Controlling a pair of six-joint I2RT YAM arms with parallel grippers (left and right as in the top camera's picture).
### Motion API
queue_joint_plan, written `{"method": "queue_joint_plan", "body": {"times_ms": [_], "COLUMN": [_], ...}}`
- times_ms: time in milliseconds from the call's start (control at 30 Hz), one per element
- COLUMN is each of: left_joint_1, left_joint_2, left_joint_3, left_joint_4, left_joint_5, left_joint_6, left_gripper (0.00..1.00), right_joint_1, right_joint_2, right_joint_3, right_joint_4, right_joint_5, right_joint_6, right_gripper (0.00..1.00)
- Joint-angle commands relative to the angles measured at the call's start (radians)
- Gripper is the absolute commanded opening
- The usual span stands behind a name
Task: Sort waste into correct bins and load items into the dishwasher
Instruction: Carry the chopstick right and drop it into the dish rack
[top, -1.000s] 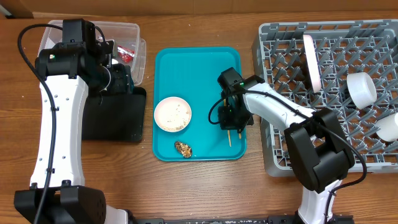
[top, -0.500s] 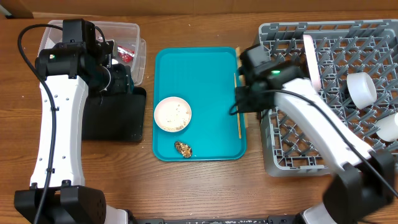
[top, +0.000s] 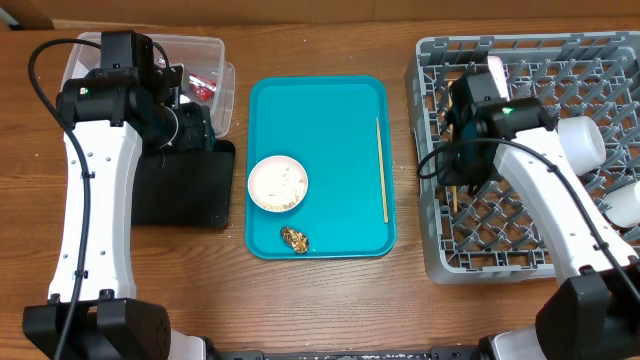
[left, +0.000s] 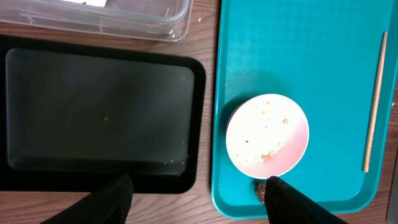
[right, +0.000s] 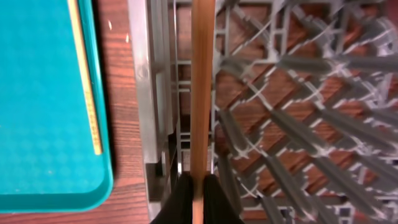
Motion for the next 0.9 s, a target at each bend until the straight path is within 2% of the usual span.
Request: {"method": "queue_joint_plan", "body": {"times_ms": [0, 167, 267, 333, 467, 633, 667, 700, 767, 867], "left_joint_1": [-0.003, -0.003, -0.003, -0.003, -0.003, -0.003, -0.003, -0.003, -0.003, -0.003], "left_joint_2": [-0.006, -0.006, -0.006, -0.006, -0.006, -0.006, -0.006, -0.006, -0.006, -0.006], "left_joint_3": [0.013, 0.013, 0.013, 0.013, 0.013, 0.013, 0.013, 0.013, 0.013, 0.013], "left_joint_4": [0.001, 0.000, 0.000, 0.000, 0.000, 0.000, 0.001, 0.001, 0.001, 0.000], "left_joint_5": [0.005, 0.005, 0.005, 0.005, 0.005, 0.005, 0.005, 0.005, 0.005, 0.005], "left_joint_6": [0.004, 0.004, 0.004, 0.004, 0.004, 0.004, 0.004, 0.004, 0.004, 0.004], "left_gripper": [0.71, 0.70, 0.71, 0.71, 0.71, 0.71, 0.71, 0.71, 0.71, 0.71], "right_joint_1": [0.000, 0.000, 0.000, 0.000, 0.000, 0.003, 0.003, 0.006, 0.011, 0.014], "right_joint_2": [0.000, 0.000, -0.001, -0.003, -0.012, -0.038, -0.040, -0.040, -0.040, -0.033], "right_joint_3": [-0.053, -0.075, -0.073, -0.072, -0.066, 0.042, 0.067, 0.095, 0.120, 0.121], "right_joint_4": [0.030, 0.051, 0.052, 0.052, 0.051, 0.039, 0.042, 0.054, 0.105, 0.213], "right_joint_5": [-0.016, -0.016, -0.016, -0.017, -0.016, -0.047, -0.076, -0.135, -0.278, -0.476], "right_joint_6": [-0.027, -0.026, -0.027, -0.026, -0.018, 0.000, 0.000, -0.001, -0.006, -0.008], "right_gripper": [0.04, 0.05, 0.24, 0.28, 0.31, 0.32, 0.35, 0.43, 0.77, 0.77]}}
